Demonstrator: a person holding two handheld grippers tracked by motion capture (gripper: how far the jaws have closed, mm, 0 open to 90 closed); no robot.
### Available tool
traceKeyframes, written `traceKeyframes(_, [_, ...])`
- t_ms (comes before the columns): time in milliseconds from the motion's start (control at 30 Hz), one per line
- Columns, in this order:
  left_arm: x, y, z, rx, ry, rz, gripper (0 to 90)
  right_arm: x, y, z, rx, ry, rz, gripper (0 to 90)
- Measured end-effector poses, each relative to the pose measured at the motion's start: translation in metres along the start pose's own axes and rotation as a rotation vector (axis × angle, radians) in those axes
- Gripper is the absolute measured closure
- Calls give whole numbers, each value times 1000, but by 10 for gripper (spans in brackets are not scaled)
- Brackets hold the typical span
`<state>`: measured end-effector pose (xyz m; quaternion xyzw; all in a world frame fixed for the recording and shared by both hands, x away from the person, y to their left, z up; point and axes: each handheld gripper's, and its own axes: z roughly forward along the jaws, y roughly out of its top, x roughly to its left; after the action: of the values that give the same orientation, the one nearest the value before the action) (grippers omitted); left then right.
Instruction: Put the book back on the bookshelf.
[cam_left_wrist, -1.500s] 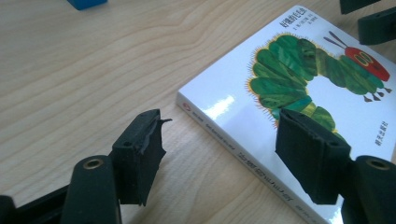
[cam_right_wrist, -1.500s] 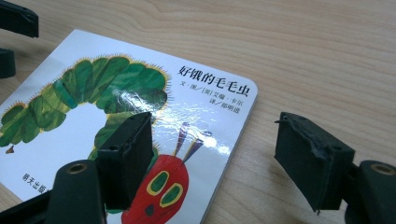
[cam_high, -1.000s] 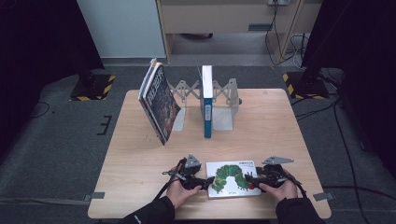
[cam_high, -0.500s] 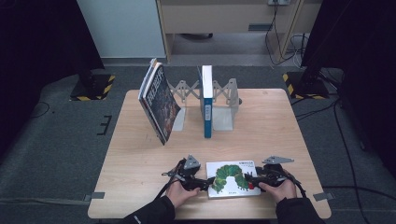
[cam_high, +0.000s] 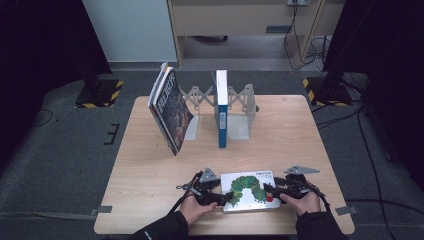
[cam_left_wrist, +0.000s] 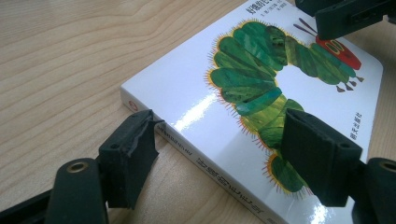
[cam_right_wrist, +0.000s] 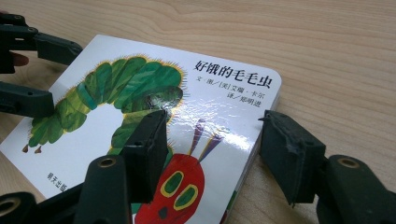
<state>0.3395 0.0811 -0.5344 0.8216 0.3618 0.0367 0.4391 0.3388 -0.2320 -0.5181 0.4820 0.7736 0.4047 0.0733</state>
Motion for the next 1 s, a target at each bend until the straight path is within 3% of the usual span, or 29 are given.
traceKeyframes(233, [1, 7, 0, 11, 13, 48, 238, -1, 6, -3, -49, 17, 6, 412])
traceKeyframes(667, [9, 10, 2, -11, 14, 14, 202, 1, 20, -6, -191, 53, 47, 404])
traceKeyframes(867, [14, 13, 3, -6, 27, 11, 203, 0, 22, -2, -184, 54, 52, 399])
traceKeyframes(1000, [13, 12, 4, 3, 41, 13, 205, -4, 16, 6, -118, 33, 66, 397])
